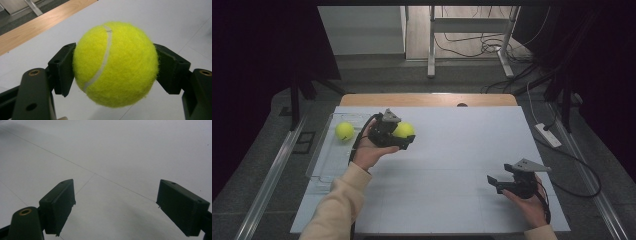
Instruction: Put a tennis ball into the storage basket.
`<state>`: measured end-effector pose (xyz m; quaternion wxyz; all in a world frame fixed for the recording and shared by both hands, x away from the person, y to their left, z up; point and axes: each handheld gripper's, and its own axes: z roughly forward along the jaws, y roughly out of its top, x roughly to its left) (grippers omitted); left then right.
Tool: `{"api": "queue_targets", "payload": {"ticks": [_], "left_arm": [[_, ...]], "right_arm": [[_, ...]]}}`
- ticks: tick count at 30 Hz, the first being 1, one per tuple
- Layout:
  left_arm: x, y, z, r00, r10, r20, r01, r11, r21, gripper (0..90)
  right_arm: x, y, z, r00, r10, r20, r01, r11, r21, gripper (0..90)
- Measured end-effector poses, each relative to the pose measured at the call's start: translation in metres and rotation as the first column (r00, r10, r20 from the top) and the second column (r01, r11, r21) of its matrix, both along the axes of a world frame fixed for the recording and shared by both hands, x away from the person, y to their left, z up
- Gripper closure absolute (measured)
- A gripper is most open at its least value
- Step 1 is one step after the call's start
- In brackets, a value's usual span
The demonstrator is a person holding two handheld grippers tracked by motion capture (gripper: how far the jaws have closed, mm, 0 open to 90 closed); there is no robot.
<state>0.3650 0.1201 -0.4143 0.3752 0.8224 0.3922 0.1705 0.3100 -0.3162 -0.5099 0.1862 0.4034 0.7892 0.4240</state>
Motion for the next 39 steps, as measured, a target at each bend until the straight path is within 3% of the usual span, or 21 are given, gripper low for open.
{"api": "queue_targets", "payload": {"ticks": [23,39], "left_arm": [[-0.002,0.026,0.009,0.9981,0.059,0.018,-0.059,0.9982,-0.005,26.7],[-0.002,0.052,0.008,0.9925,0.122,0.009,-0.122,0.9925,-0.014,26.7]], "right_arm": [[0.000,0.000,0.000,1.0000,-0.001,0.000,0.001,1.000,0.000,15.1],[0.000,0.001,0.000,1.0000,0.001,-0.002,-0.001,1.000,-0.003,15.2]]}}
